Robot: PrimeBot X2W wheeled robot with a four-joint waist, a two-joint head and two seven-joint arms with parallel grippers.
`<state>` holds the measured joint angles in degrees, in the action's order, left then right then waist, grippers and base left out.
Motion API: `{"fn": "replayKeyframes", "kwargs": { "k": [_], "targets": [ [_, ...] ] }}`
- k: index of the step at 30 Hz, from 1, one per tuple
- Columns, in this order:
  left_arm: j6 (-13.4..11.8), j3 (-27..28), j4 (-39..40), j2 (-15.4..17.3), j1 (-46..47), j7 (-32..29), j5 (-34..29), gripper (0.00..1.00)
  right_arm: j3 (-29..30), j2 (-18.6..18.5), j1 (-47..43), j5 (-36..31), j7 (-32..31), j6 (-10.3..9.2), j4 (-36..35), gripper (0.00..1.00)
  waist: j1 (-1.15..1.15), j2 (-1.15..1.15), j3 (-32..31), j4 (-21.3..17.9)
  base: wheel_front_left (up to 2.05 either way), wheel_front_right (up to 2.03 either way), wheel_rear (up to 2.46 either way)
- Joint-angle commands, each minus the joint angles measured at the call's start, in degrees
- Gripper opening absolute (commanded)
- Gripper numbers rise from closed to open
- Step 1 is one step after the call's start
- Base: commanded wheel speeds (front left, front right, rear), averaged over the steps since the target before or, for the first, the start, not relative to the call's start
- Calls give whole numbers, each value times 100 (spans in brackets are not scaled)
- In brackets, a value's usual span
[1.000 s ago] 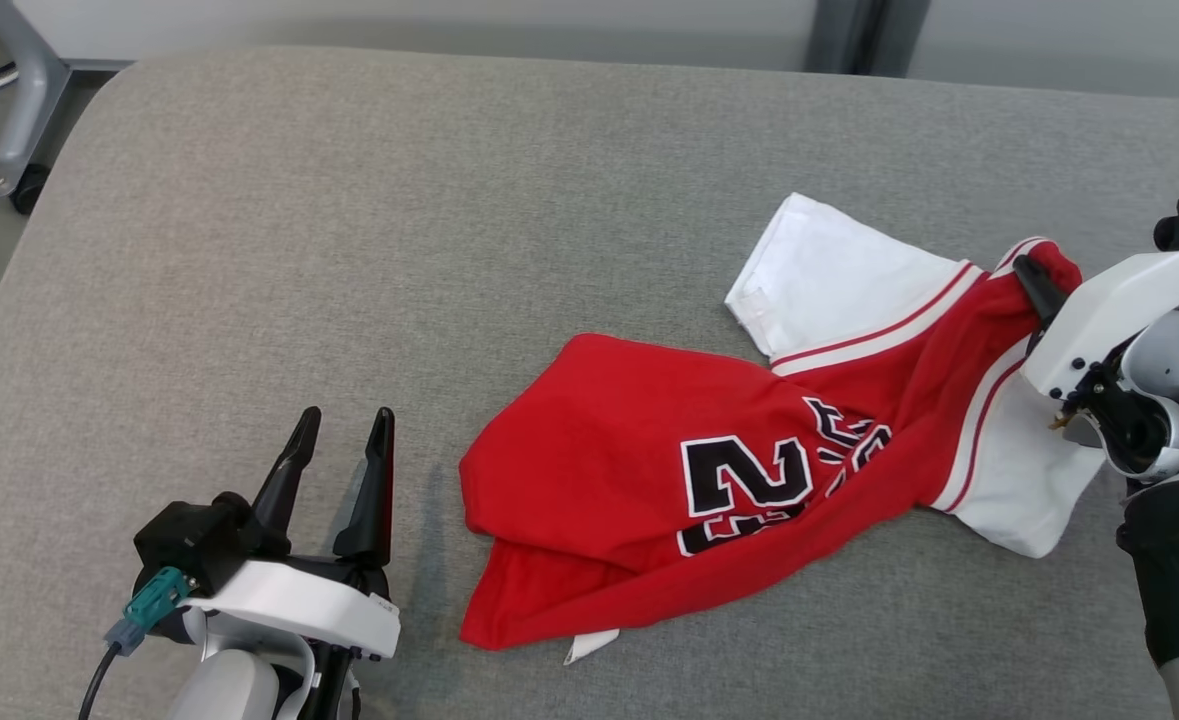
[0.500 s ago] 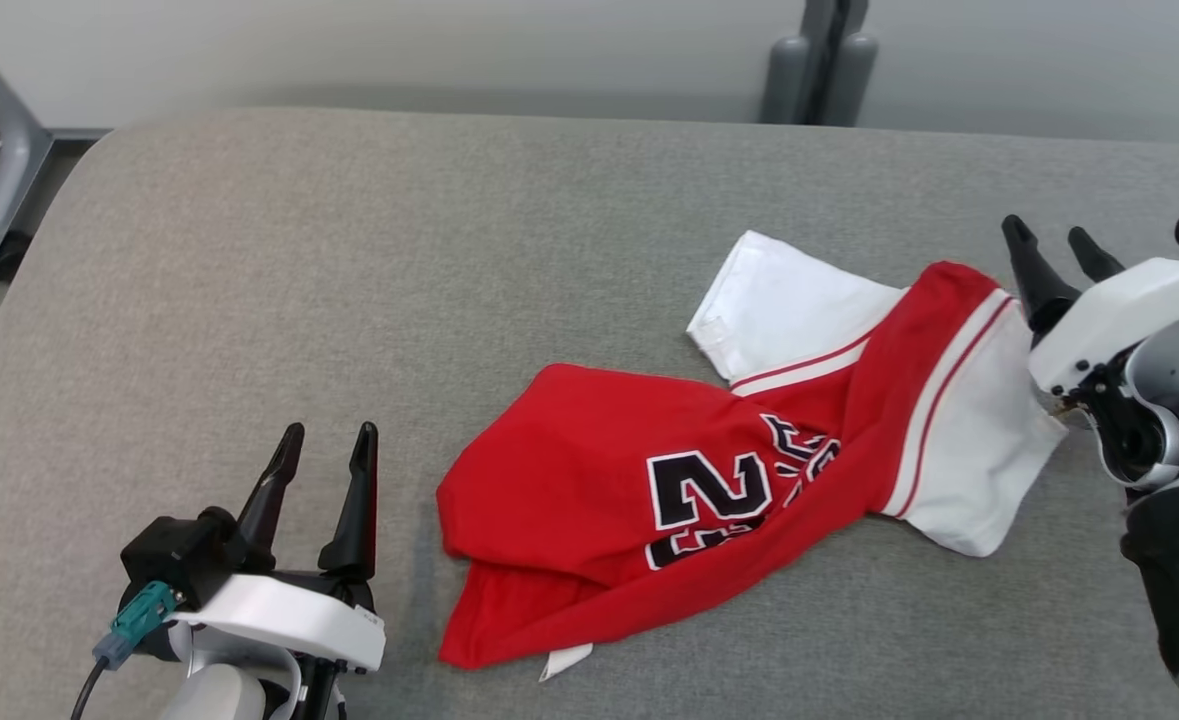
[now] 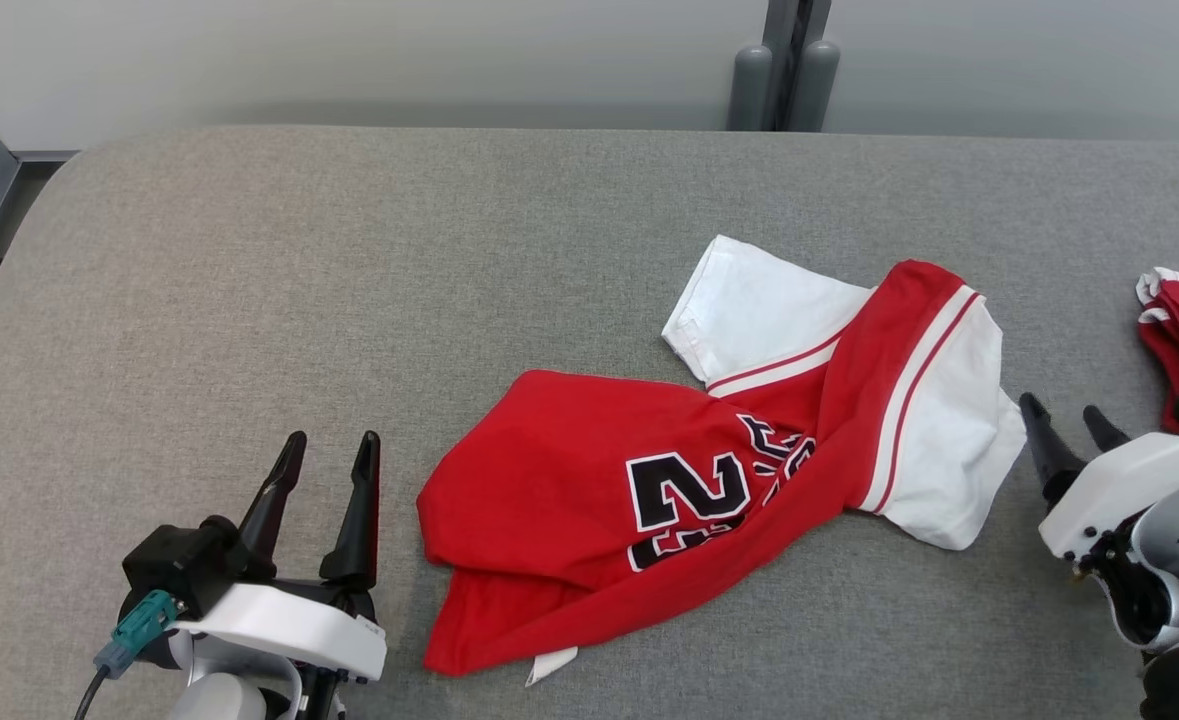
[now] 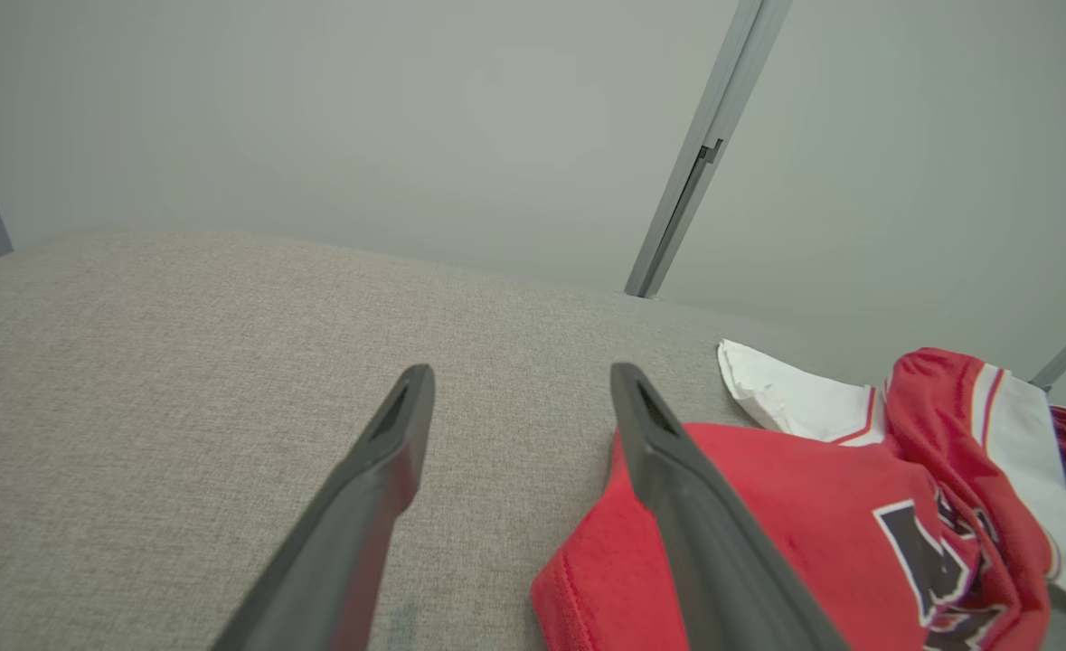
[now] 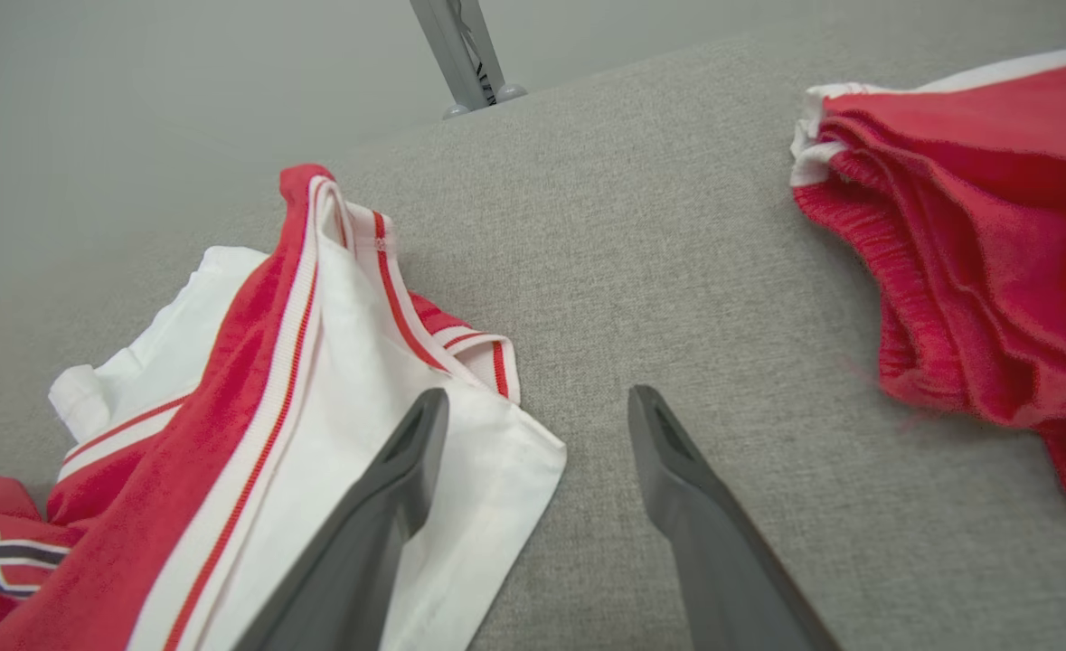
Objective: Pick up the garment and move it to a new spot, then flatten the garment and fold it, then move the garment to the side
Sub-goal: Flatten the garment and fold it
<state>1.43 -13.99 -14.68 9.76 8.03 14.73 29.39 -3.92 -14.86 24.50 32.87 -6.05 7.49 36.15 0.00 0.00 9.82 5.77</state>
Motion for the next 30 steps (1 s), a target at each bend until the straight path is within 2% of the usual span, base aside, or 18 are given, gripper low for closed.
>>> {"fn": "replayKeyframes", "kwargs": {
  "k": [1,14,23,24,25,26,27,30],
  "targets": [
    [-25,2,12,31,4,10,23,100,13,45,-49,-43,-67,1,76,100,0,0,35,14,0,0,0],
    [-38,-43,-26,82,79,9,44,100,323,326,269,-385,-173,1,799,100,0,0,102,137,0,0,0],
    [-68,-70,13,105,130,-11,59,100,308,445,629,-433,-738,1,1277,99,0,0,179,142,0,0,0],
    [-61,-72,11,106,139,-12,65,100,288,442,673,-443,-794,1,1297,84,0,0,189,144,0,0,0],
    [-63,-76,8,105,147,-11,73,100,286,435,711,-443,-826,1,1322,49,0,0,196,146,0,0,0],
    [-62,-81,2,103,154,-11,79,100,292,432,738,-443,-854,1,1348,31,0,0,199,151,0,0,0],
    [-61,-83,-6,101,161,-11,84,100,299,439,767,-431,-912,2,1388,0,0,0,198,156,0,0,0],
    [-65,-86,-19,96,171,-9,100,100,286,427,815,-436,-919,1,1408,0,0,0,187,163,0,0,0]
  ]
}}
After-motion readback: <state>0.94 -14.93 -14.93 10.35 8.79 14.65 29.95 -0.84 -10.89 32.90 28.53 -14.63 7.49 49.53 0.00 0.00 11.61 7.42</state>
